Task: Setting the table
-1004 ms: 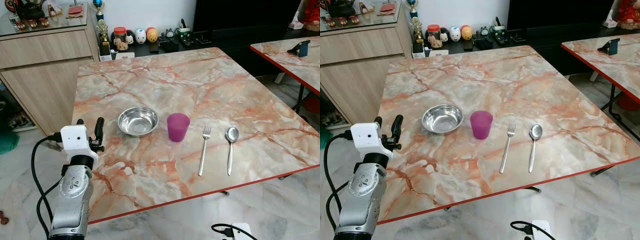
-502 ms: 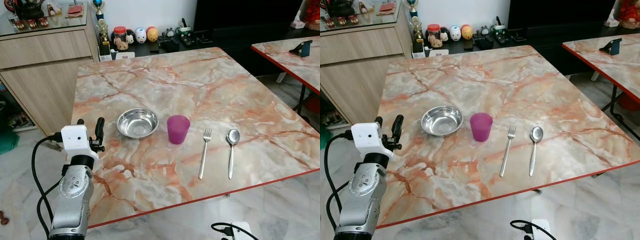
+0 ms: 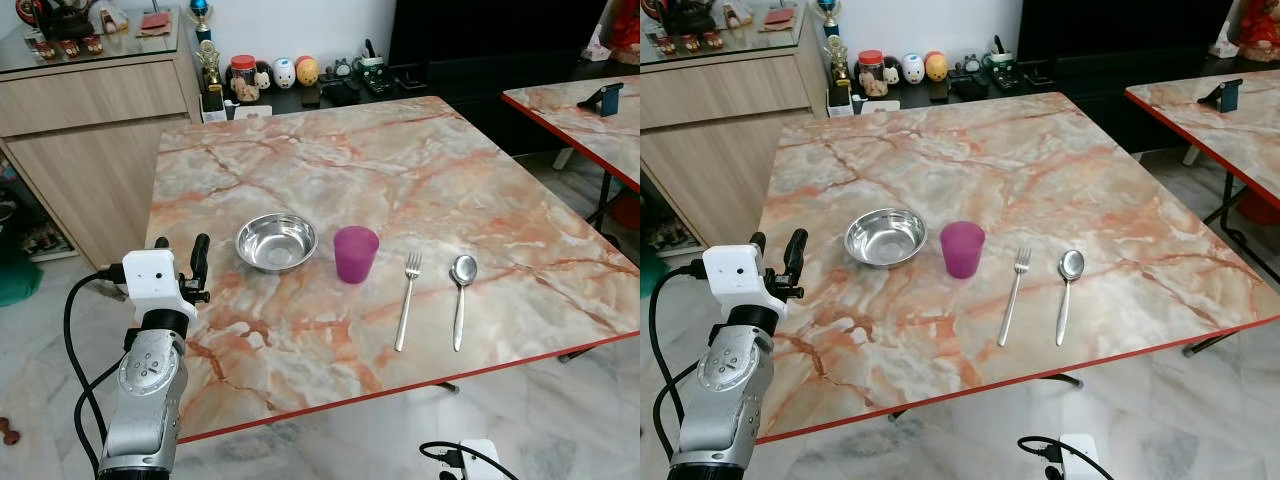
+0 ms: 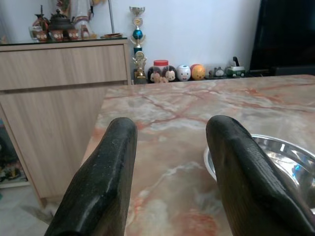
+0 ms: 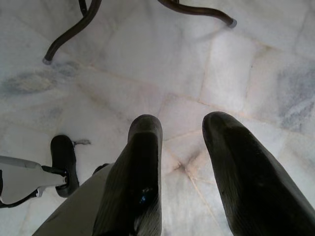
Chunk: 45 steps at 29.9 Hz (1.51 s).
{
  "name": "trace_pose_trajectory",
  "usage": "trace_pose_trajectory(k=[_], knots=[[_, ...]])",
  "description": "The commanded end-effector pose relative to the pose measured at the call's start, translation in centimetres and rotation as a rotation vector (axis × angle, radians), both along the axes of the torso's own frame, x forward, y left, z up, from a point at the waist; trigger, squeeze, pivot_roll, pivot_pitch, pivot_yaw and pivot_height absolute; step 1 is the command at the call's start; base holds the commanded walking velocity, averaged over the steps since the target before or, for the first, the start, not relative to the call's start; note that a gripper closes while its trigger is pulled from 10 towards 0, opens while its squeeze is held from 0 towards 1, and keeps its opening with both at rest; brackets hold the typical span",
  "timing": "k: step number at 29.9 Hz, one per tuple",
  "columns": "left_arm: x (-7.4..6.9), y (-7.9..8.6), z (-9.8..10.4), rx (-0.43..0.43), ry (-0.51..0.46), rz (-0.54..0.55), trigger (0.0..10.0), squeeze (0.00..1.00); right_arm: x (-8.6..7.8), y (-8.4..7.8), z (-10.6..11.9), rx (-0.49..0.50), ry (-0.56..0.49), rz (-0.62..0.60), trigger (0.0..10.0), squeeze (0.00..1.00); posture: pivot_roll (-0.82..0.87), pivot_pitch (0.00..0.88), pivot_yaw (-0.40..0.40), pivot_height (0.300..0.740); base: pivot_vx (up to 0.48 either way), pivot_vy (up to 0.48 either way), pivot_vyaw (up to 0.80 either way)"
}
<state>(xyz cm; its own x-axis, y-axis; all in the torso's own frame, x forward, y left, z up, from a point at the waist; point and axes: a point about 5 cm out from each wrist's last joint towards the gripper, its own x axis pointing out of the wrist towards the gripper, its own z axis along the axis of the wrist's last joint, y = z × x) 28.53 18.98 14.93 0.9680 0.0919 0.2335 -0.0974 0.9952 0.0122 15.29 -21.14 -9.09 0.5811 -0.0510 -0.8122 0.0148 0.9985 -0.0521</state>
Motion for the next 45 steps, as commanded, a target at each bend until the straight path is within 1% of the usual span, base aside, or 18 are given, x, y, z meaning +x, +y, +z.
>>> trace_pose_trajectory(k=[1, 16, 21, 24, 26, 27, 28, 30, 31, 32, 34, 37, 38, 39, 40, 41, 44, 45], knots=[[0.1, 0.0, 0.3, 0.009, -0.006, 0.001, 10.0, 0.0, 0.1, 0.2, 0.0, 0.003, 0.006, 0.002, 10.0, 0.0, -0.02, 0.0, 0.011, 0.74, 0.3, 0.0, 0.0], [0.1, 0.0, 0.4, 0.006, -0.013, 0.002, 10.0, 0.0, 0.3, 0.5, 0.0, 0.005, 0.007, 0.005, 10.0, 0.0, -0.01, 0.0, 0.008, 0.74, 0.3, 0.0, 0.0], [0.1, -0.1, 0.6, 0.0, -0.025, -0.009, 10.0, 0.0, 0.2, 0.6, -0.1, 0.008, 0.009, 0.009, 10.0, 0.0, -0.01, 0.0, 0.009, 0.74, 0.0, 0.0, 0.0], [0.1, -0.1, 0.5, -0.004, -0.011, -0.023, 10.0, 0.0, 0.2, 0.7, -0.1, 0.009, 0.011, 0.011, 10.0, 0.0, -0.01, 0.0, 0.009, 0.74, 0.0, 0.0, 0.0], [0.2, -0.3, 0.4, -0.043, 0.006, -0.038, 10.0, 0.0, 0.2, 0.8, -0.1, 0.009, 0.013, 0.014, 10.0, 0.0, -0.01, 0.0, 0.009, 0.74, 0.0, 0.0, 0.0], [0.2, -0.3, 0.4, -0.043, 0.006, -0.038, 10.0, 0.0, 0.2, 0.8, -0.1, 0.009, 0.013, 0.014, 10.0, 0.0, -0.01, 0.0, 0.009, 0.74, 0.0, 0.0, 0.0], [0.4, -0.5, 0.5, -0.084, 0.031, -0.069, 10.0, 0.0, 0.2, 0.8, -0.1, 0.01, 0.014, 0.014, 10.0, 0.0, -0.01, 0.0, 0.009, 0.74, 0.0, 0.0, 0.0], [0.7, -0.9, 0.4, -0.106, 0.088, -0.119, 10.0, 0.0, 0.2, 0.9, -0.2, 0.011, 0.014, 0.015, 10.0, 0.0, -0.01, 0.0, 0.009, 0.74, 0.0, 0.0, 0.0], [0.8, -1.2, 0.3, -0.1, 0.113, -0.146, 10.0, 0.0, 0.2, 1.0, -0.2, 0.011, 0.015, 0.016, 10.0, 0.0, -0.01, 0.0, 0.01, 0.74, 0.0, 0.0, 0.0], [0.9, -1.4, 0.4, -0.114, 0.124, -0.167, 10.0, 0.0, 0.2, 1.0, -0.2, 0.011, 0.016, 0.017, 10.0, 0.0, -0.01, 0.0, 0.011, 0.74, 0.0, 0.0, 0.0], [1.1, -1.4, 0.6, -0.181, 0.153, -0.18, 10.0, 0.0, 0.1, 0.9, -0.2, 0.011, 0.017, 0.016, 10.0, 0.0, -0.01, 0.0, 0.011, 0.74, 0.0, 0.0, 0.0], [1.6, -1.5, 1.0, -0.212, 0.188, -0.191, 10.0, 0.0, 0.0, 0.7, -0.2, 0.01, 0.018, 0.015, 10.0, 0.0, -0.01, 0.0, 0.009, 0.74, 0.0, 0.0, 0.0], [1.8, -1.7, 1.2, -0.213, 0.2, -0.206, 10.0, 0.1, 0.0, 0.7, -0.2, 0.011, 0.019, 0.016, 10.0, 0.0, -0.01, 0.0, 0.01, 0.74, 0.0, 0.0, 0.0], [2.1, -2.0, 1.5, -0.21, 0.226, -0.219, 10.0, 1.0, 0.0, 0.7, -0.2, 0.011, 0.02, 0.017, 10.0, 0.0, -0.01, 0.0, 0.01, 0.74, 0.0, 0.0, 0.0], [2.2, -2.1, 1.5, -0.212, 0.239, -0.22, 10.0, 1.0, 0.0, 0.8, -0.2, 0.012, 0.02, 0.017, 10.0, 0.0, -0.01, 0.0, 0.01, 0.74, 0.0, 0.0, 0.0], [2.6, -1.9, 1.2, -0.198, 0.299, -0.188, 10.0, 1.0, 0.1, 0.9, -0.2, 0.013, 0.02, 0.017, 10.0, 0.0, -0.01, 0.0, 0.013, 0.74, 0.0, 0.0, 0.0], [2.6, -1.9, 1.2, -0.198, 0.299, -0.188, 10.0, 1.0, 0.1, 0.9, -0.2, 0.013, 0.02, 0.017, 10.0, 0.0, -0.01, 0.0, 0.013, 0.74, 0.0, 0.0, 0.0], [2.7, -1.7, 1.0, -0.197, 0.331, -0.16, 10.0, 1.0, 0.0, 0.9, -0.2, 0.012, 0.021, 0.016, 10.0, 0.0, -0.01, 0.0, 0.014, 0.74, 0.0, 0.0, 0.0]])
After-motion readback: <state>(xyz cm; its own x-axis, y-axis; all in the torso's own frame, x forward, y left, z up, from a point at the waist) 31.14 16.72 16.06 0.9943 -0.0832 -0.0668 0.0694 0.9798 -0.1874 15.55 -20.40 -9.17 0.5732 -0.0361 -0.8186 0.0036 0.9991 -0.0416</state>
